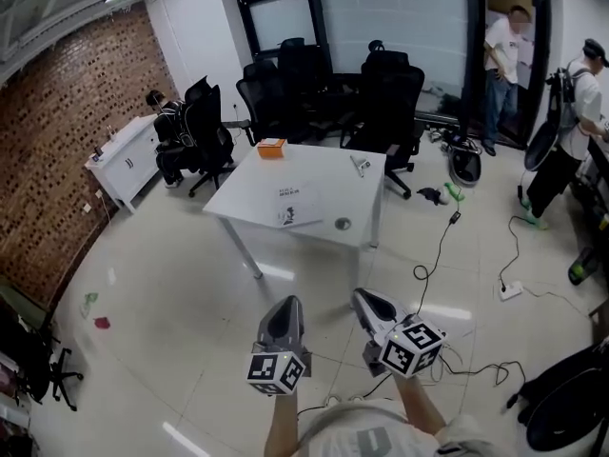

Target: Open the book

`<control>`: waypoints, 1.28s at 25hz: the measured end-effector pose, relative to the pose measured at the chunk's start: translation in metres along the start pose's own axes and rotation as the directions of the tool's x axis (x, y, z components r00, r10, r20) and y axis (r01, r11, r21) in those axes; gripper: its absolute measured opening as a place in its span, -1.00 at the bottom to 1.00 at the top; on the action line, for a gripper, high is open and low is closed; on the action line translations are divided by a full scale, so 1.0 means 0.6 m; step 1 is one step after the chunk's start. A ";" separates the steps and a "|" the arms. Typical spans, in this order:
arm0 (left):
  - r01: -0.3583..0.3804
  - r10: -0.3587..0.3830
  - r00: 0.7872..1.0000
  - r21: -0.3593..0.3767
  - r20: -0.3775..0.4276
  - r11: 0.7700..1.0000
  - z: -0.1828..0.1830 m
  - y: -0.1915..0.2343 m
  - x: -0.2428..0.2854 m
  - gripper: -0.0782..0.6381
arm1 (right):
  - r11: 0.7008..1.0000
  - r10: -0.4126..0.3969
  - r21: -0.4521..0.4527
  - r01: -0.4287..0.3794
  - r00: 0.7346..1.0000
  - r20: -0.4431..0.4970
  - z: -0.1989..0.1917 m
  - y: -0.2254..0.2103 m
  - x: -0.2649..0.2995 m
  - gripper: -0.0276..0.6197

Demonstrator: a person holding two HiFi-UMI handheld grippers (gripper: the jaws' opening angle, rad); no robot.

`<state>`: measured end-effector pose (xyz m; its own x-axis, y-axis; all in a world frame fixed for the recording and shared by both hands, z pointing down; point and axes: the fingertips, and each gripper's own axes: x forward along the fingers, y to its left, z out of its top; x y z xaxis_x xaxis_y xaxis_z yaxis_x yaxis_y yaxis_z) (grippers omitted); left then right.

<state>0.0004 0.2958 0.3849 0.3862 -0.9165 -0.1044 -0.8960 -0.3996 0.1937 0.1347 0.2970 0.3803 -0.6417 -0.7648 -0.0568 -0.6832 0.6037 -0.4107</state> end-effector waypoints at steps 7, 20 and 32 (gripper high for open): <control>-0.001 0.001 1.000 -0.003 0.021 1.000 0.008 0.003 0.002 -0.73 | 1.000 0.010 0.016 -0.010 1.000 -0.015 -0.005 -0.003 0.008 -0.90; -0.039 0.038 0.999 0.015 0.019 0.999 -0.028 -0.015 -0.002 -0.73 | 0.998 0.020 0.053 -0.018 0.999 -0.038 -0.022 -0.052 -0.015 -0.90; -0.142 0.142 0.990 -0.038 0.002 0.989 -0.078 0.035 0.004 -0.73 | 0.993 0.036 0.117 -0.022 0.992 -0.121 -0.084 -0.098 0.004 -0.90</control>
<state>-0.0069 0.2841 0.4346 0.2548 -0.9639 -0.0779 -0.9326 -0.2662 0.2435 0.1555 0.2710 0.4503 -0.7035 -0.7096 0.0388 -0.6233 0.5899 -0.5134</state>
